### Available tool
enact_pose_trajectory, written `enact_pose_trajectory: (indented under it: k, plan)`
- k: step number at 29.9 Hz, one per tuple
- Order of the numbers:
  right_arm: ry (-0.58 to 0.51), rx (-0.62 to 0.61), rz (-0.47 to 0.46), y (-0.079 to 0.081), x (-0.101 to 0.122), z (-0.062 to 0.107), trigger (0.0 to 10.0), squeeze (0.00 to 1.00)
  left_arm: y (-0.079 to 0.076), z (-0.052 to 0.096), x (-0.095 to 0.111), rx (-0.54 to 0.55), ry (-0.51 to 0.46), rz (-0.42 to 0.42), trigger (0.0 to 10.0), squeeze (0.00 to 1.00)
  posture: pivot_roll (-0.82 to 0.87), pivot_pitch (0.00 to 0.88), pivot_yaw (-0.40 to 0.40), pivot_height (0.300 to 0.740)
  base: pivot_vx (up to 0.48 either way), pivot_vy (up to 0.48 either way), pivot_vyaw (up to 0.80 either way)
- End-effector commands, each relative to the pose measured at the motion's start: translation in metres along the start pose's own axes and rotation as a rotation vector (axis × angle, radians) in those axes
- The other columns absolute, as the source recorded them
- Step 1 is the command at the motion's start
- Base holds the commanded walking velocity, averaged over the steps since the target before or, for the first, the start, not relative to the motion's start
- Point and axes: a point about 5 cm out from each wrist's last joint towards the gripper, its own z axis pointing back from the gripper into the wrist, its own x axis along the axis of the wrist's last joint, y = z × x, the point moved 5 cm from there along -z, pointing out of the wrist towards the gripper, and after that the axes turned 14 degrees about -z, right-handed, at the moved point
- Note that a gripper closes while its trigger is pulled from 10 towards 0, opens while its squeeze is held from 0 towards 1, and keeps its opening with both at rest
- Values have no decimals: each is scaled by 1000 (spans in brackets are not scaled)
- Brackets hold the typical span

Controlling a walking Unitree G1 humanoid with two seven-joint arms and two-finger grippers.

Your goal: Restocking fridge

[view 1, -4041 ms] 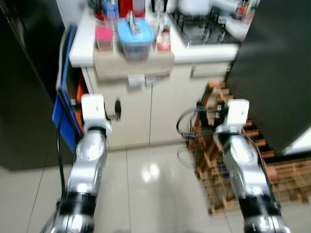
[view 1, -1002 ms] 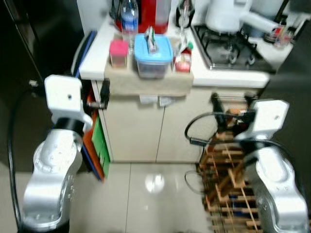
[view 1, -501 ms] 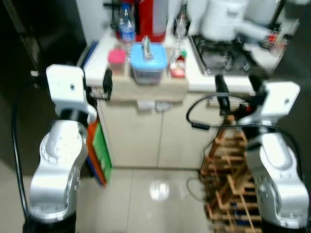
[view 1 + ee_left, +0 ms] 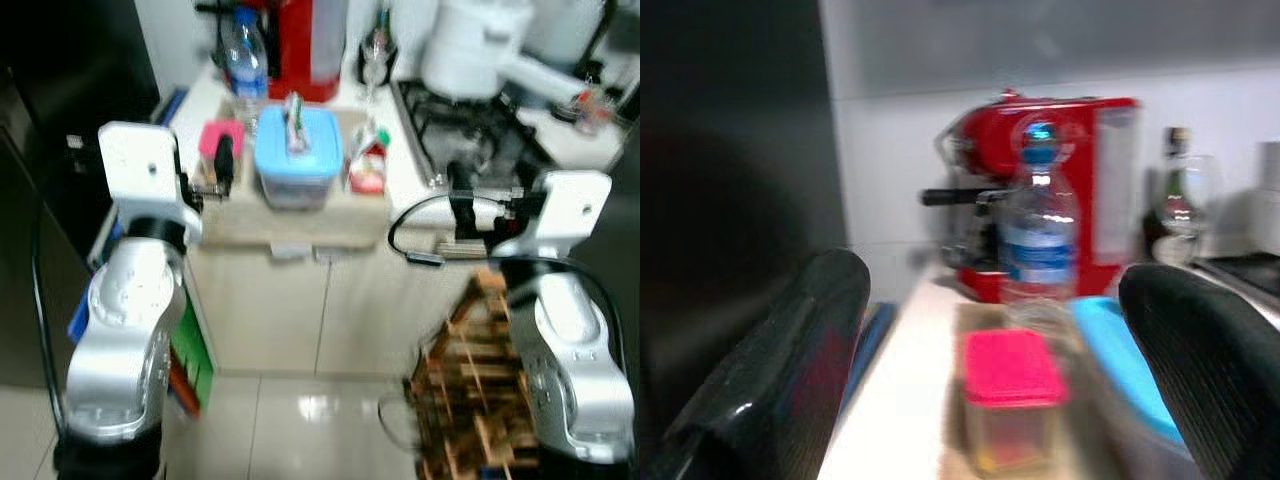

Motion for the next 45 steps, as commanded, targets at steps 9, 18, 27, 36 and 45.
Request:
enact_pose_trajectory:
  k: [9,18,27,36,45]
  plan:
    - [32,-17,-13,-3,-9,-2,10000,0,4,-13,-21,29,107,38,10000,0,13,3,-26,740,178,0,0]
    - [41,-27,-28,-12,-7,0,10000,0,-1,-18,-30,36,132,71,10000,0,-11,42,-35,740,0,0,0]
    - [67,-67,-9,-25,-13,7,10000,0,-32,-9,-30,-101,152,122,10000,0,-23,48,-41,740,0,0,0]
    - [85,-62,2,-27,-17,9,10000,0,-51,-13,-65,-128,255,68,10000,0,-37,48,-50,740,0,0,0]
    - [84,-73,9,-31,-17,10,10000,0,-59,-19,-75,-115,265,87,10000,0,-58,37,-47,740,0,0,0]
